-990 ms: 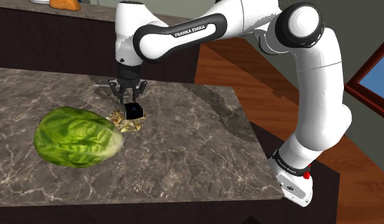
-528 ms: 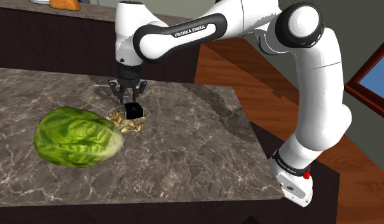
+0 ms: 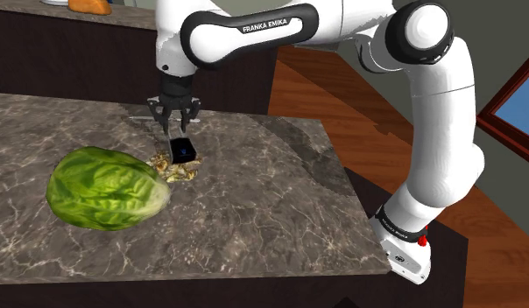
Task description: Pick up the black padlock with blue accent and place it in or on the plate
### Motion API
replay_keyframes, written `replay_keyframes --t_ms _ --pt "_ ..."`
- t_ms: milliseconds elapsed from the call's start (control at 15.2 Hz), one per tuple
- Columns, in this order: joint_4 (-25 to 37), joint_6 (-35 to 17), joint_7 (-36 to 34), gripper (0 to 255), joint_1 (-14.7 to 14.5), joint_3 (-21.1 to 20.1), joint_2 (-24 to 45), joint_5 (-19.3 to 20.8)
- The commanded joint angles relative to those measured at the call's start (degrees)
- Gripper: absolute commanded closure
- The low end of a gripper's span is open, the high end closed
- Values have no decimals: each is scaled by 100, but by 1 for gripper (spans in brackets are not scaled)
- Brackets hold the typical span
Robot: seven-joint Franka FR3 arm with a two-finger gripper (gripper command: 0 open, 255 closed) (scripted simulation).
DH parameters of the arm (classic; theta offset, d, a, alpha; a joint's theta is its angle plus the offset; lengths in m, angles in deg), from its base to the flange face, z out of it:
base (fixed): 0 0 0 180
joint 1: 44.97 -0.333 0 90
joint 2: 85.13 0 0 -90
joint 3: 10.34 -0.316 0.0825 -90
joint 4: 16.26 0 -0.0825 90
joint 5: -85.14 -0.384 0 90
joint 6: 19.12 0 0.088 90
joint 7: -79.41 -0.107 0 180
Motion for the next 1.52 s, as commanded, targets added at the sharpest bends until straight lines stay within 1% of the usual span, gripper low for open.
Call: replay_keyframes --t_ms 0,396,660,1452 --pt "114 138 28 255 -1 -25 -36 -37" --pt "437 509 69 255 -42 -83 -121 -119" --pt "-93 315 -354 255 -105 -295 -505 -262" --pt "-708 -459 -480 255 -87 -142 -248 -3"
